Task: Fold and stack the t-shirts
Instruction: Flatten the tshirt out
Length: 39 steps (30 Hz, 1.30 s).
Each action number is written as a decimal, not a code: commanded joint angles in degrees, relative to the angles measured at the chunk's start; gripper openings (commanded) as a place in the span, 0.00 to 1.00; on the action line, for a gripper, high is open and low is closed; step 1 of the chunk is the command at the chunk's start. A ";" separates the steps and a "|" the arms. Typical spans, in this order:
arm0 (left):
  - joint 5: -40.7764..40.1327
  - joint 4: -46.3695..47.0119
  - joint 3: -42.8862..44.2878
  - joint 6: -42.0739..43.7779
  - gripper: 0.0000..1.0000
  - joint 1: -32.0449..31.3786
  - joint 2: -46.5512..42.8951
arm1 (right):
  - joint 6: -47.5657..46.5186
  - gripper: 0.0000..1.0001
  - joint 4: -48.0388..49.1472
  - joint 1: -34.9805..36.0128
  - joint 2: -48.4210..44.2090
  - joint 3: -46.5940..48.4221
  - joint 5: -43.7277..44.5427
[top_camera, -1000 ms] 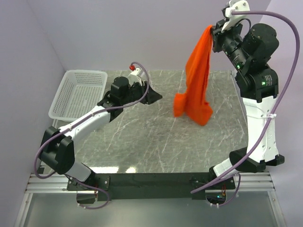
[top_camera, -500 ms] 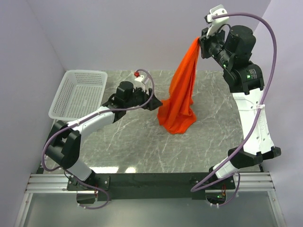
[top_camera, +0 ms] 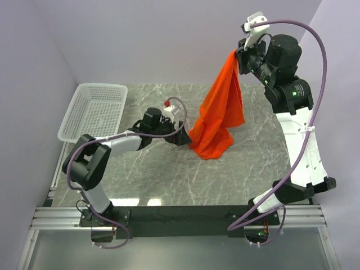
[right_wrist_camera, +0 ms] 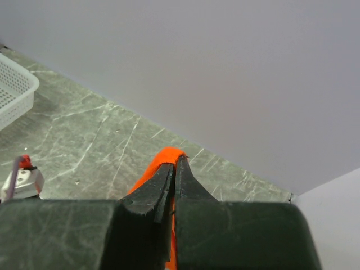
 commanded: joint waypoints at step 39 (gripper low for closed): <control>-16.71 -14.24 12.44 6.17 0.00 -0.73 -2.44 | -3.70 0.00 -0.08 -6.84 -4.85 -2.68 -2.44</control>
